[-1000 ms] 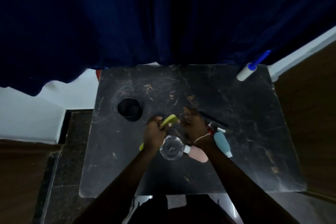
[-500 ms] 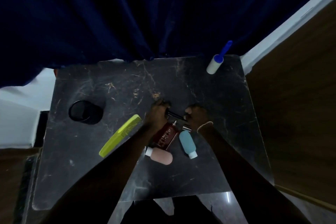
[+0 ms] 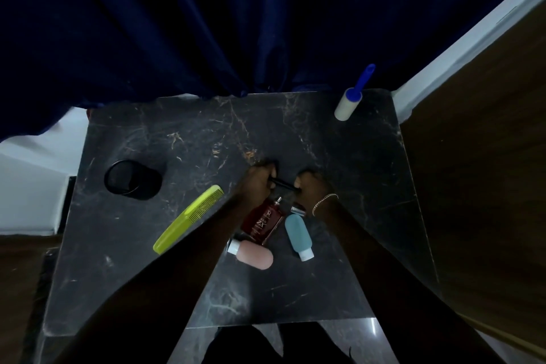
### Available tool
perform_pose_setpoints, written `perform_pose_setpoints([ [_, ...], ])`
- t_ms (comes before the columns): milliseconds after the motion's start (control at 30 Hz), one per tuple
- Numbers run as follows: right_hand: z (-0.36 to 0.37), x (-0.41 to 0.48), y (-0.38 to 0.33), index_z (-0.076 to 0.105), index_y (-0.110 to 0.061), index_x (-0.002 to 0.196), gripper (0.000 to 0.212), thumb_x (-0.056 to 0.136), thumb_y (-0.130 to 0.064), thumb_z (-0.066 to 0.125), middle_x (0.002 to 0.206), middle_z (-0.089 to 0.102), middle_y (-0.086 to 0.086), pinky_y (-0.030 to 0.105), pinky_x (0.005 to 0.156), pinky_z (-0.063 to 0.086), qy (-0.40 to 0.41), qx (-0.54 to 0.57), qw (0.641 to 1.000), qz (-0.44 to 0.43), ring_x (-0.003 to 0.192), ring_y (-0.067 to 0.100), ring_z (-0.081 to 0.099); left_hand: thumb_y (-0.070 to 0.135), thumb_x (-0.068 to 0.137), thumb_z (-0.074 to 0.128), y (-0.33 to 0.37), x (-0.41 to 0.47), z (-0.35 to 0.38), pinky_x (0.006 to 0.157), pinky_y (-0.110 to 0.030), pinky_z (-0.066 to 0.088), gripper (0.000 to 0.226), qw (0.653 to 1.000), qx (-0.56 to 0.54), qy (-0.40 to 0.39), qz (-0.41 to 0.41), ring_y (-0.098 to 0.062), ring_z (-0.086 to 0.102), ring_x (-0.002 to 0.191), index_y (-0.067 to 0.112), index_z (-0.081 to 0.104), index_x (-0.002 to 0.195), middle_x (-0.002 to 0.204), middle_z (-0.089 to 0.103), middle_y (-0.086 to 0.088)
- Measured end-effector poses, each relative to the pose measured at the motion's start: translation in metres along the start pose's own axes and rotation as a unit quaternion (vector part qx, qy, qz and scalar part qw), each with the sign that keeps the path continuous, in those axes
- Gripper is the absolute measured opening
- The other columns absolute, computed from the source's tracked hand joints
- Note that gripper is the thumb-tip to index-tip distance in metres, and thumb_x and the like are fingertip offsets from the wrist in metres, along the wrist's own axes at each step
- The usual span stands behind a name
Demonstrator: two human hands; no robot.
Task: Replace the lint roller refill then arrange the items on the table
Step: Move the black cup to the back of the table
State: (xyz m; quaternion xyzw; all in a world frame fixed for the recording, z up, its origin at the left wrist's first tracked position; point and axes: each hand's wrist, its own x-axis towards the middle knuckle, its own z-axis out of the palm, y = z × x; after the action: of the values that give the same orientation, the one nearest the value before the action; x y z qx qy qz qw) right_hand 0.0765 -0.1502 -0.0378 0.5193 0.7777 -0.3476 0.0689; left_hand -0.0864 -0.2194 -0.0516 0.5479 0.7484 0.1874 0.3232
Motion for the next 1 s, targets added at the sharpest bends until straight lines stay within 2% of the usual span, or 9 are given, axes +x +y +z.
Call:
perform_pose_setpoints([
  [133, -0.012, -0.005, -0.006, 0.066, -0.013, 0.091, 0.015, 0.077, -0.011, 0.062, 0.102, 0.071, 0.012, 0.035, 0.089, 0.054, 0.032, 0.016, 0.999, 0.001, 0.098, 0.030, 0.067, -0.012, 0.085, 0.067, 0.008, -0.002, -0.011, 0.087, -0.038, 0.055, 0.022, 0.992, -0.116, 0.023, -0.035, -0.024, 0.066, 0.089, -0.001, 0.068, 0.104, 0.093, 0.068, -0.010],
  [267, -0.019, -0.014, -0.022, 0.061, -0.014, 0.076, 0.009, 0.072, -0.012, 0.068, 0.076, 0.068, 0.003, 0.030, 0.075, 0.054, 0.074, 0.063, 0.995, -0.017, 0.077, 0.024, 0.066, 0.003, 0.085, 0.079, 0.017, -0.003, -0.031, 0.070, -0.005, 0.045, 0.042, 0.976, -0.209, 0.058, -0.029, -0.008, 0.063, 0.078, 0.014, 0.064, 0.123, 0.085, 0.066, 0.003],
  [333, -0.020, -0.021, -0.038, 0.057, -0.016, 0.071, 0.014, 0.069, -0.016, 0.071, 0.068, 0.064, -0.004, 0.027, 0.070, 0.051, 0.089, 0.093, 0.991, -0.019, 0.069, 0.019, 0.062, 0.010, 0.083, 0.083, 0.019, -0.004, -0.043, 0.069, -0.009, 0.047, 0.045, 0.966, -0.242, 0.082, -0.024, -0.005, 0.062, 0.073, 0.019, 0.062, 0.122, 0.078, 0.064, 0.006],
  [433, -0.016, -0.029, -0.064, 0.062, -0.010, 0.072, 0.014, 0.068, -0.014, 0.075, 0.070, 0.069, 0.003, 0.026, 0.068, 0.046, 0.114, 0.151, 0.982, -0.022, 0.071, 0.023, 0.066, 0.005, 0.081, 0.084, 0.019, -0.011, -0.050, 0.071, -0.019, 0.048, 0.035, 0.951, -0.286, 0.118, -0.031, 0.001, 0.056, 0.066, 0.020, 0.061, 0.102, 0.065, 0.061, 0.014],
  [567, -0.008, -0.037, -0.092, 0.062, 0.000, 0.072, 0.017, 0.071, -0.011, 0.075, 0.069, 0.069, 0.013, 0.029, 0.065, 0.048, 0.132, 0.214, 0.967, -0.039, 0.065, 0.019, 0.060, -0.001, 0.082, 0.082, 0.010, -0.029, -0.057, 0.077, -0.021, 0.050, 0.027, 0.927, -0.341, 0.149, -0.053, -0.002, 0.059, 0.072, 0.017, 0.064, 0.090, 0.074, 0.065, 0.008],
  [700, -0.004, -0.040, -0.115, 0.070, -0.012, 0.077, 0.009, 0.075, -0.017, 0.077, 0.073, 0.072, -0.003, 0.020, 0.066, 0.047, 0.136, 0.217, 0.965, -0.064, 0.067, 0.003, 0.062, 0.000, 0.087, 0.078, -0.004, -0.045, -0.074, 0.074, -0.016, 0.049, 0.021, 0.918, -0.348, 0.183, -0.051, -0.002, 0.059, 0.072, 0.017, 0.066, 0.086, 0.076, 0.065, 0.007],
  [833, -0.008, -0.039, -0.146, 0.073, -0.008, 0.104, 0.024, 0.082, -0.016, 0.072, 0.099, 0.077, 0.007, 0.038, 0.091, 0.057, 0.155, 0.299, 0.939, -0.067, 0.095, 0.019, 0.073, 0.003, 0.089, 0.076, -0.021, -0.062, -0.096, 0.075, -0.019, 0.050, 0.021, 0.923, -0.332, 0.191, -0.047, -0.001, 0.062, 0.072, 0.024, 0.071, 0.086, 0.073, 0.070, 0.014],
  [933, -0.007, -0.036, -0.173, 0.072, -0.008, 0.106, 0.023, 0.085, -0.017, 0.072, 0.098, 0.076, 0.010, 0.051, 0.087, 0.058, 0.131, 0.343, 0.926, -0.091, 0.093, 0.026, 0.073, 0.005, 0.091, 0.074, -0.035, -0.079, -0.112, 0.073, -0.018, 0.050, 0.028, 0.932, -0.315, 0.178, -0.028, 0.003, 0.063, 0.072, 0.033, 0.072, 0.087, 0.073, 0.073, 0.018],
  [1000, -0.004, -0.034, -0.192, 0.071, -0.005, 0.108, 0.025, 0.085, -0.015, 0.073, 0.098, 0.075, 0.014, 0.053, 0.086, 0.058, 0.120, 0.347, 0.925, -0.098, 0.093, 0.029, 0.072, 0.004, 0.091, 0.074, -0.044, -0.088, -0.124, 0.076, -0.029, 0.052, 0.019, 0.928, -0.322, 0.187, -0.025, -0.007, 0.064, 0.078, 0.023, 0.075, 0.092, 0.081, 0.076, 0.002],
])
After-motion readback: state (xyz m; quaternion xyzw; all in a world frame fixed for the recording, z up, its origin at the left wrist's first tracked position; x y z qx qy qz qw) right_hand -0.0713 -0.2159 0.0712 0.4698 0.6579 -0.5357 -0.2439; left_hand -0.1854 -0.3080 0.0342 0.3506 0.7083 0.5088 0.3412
